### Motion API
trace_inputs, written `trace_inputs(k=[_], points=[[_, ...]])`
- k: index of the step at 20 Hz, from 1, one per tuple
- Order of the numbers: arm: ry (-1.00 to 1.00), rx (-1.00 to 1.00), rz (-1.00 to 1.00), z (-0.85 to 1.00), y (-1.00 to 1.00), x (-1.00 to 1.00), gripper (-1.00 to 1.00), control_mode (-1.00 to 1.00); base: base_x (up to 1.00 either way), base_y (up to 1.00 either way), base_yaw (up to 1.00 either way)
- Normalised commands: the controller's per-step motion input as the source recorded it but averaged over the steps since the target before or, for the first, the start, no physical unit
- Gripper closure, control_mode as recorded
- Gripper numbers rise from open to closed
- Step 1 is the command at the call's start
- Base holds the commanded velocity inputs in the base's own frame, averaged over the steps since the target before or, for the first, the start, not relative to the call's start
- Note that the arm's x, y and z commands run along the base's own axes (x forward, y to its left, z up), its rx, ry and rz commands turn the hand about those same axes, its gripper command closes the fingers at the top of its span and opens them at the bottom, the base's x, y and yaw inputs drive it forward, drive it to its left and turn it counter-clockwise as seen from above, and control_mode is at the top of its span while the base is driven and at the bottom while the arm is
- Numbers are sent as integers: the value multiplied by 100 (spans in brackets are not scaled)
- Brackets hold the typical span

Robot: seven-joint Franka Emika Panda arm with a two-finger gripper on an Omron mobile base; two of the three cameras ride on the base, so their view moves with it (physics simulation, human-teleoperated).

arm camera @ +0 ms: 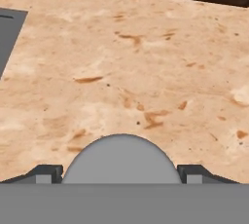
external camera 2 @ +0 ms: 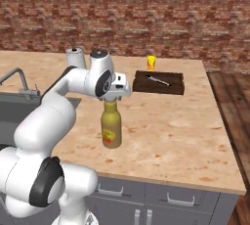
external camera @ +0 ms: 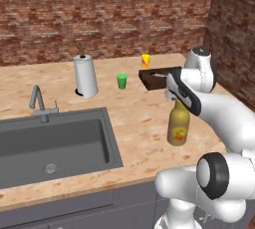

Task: Place the drinks on the dining counter in a tight cluster.

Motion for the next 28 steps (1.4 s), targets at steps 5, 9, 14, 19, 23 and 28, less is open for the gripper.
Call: trace_inputs(k=[5,9,14,19,23,28], points=[[-3,0,0,-27,0,4,100,-100,0,0,0],[0,0,0,0,-14,47,100,-100,0,0,0],[0,0,0,-8,-6,45,100,-100,0,0,0],[0,0,0,-30,0,7,100,-100,0,0,0],[0,0,0,-34,0,0,100,-100,0,0,0],[0,-2,0,-37,0,0,100,-100,0,0,0]])
